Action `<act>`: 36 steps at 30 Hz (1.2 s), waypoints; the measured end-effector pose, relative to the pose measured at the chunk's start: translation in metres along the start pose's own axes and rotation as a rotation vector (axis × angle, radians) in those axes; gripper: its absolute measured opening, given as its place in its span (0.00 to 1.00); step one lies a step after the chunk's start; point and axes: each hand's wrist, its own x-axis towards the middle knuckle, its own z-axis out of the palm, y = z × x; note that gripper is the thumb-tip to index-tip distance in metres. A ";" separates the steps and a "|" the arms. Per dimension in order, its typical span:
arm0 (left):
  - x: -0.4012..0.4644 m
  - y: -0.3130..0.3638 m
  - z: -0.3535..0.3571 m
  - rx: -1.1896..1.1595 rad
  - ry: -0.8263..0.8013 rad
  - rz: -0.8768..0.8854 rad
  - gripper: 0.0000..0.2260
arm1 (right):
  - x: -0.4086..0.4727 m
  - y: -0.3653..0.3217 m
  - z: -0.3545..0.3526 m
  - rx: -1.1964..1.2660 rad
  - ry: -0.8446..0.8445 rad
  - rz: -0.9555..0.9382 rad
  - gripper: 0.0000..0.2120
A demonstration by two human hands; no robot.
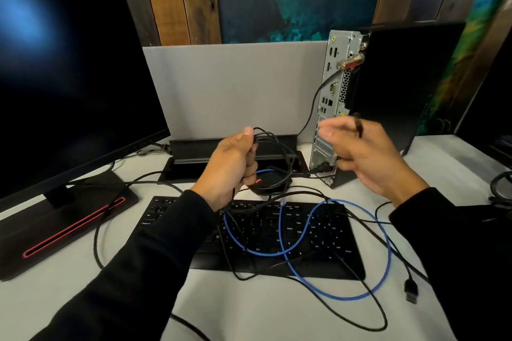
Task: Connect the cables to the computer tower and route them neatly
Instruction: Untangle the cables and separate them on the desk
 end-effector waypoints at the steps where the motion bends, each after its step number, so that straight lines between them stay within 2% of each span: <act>1: 0.001 0.001 0.005 0.020 -0.043 0.018 0.17 | 0.000 -0.001 0.000 -0.167 -0.024 -0.024 0.24; 3: 0.001 0.003 0.015 0.045 -0.122 0.047 0.17 | 0.001 -0.001 0.005 -0.462 -0.093 -0.070 0.30; 4: 0.001 0.005 0.019 0.049 -0.159 0.051 0.16 | 0.001 -0.001 0.009 -0.527 -0.146 -0.073 0.37; 6: -0.003 0.007 0.025 0.045 -0.248 0.032 0.15 | 0.000 0.001 0.014 -0.424 -0.301 -0.009 0.47; 8: -0.008 0.009 0.029 0.041 -0.337 0.011 0.15 | 0.001 0.005 0.013 -0.166 -0.462 0.079 0.50; 9: -0.010 0.009 0.031 0.050 -0.360 0.005 0.15 | 0.002 0.008 0.011 -0.053 -0.527 0.112 0.48; 11: -0.011 0.009 0.031 0.086 -0.344 0.001 0.16 | 0.001 0.014 0.007 0.003 -0.553 0.122 0.34; 13: -0.008 0.008 0.028 0.133 -0.282 -0.002 0.15 | 0.000 0.017 0.004 -0.089 -0.460 0.101 0.21; 17: 0.000 0.009 0.025 0.281 -0.275 -0.030 0.18 | -0.008 0.011 -0.003 -0.388 -0.292 -0.004 0.05; 20: 0.004 0.011 0.026 0.319 -0.358 -0.041 0.19 | -0.007 -0.001 -0.011 -0.616 -0.219 -0.145 0.07; 25: 0.006 0.003 0.022 0.181 -0.436 -0.049 0.14 | -0.002 -0.005 -0.018 -0.702 -0.193 -0.194 0.09; 30: 0.010 0.014 0.024 0.089 -0.517 -0.219 0.14 | 0.001 -0.002 -0.020 -0.786 -0.225 -0.301 0.12; 33: 0.018 0.039 0.035 0.306 -0.523 -0.301 0.18 | 0.005 -0.004 -0.018 -0.944 -0.248 -0.455 0.10; 36: 0.023 0.061 0.057 0.578 -0.476 -0.275 0.25 | 0.007 -0.006 -0.016 -1.035 -0.180 -0.584 0.06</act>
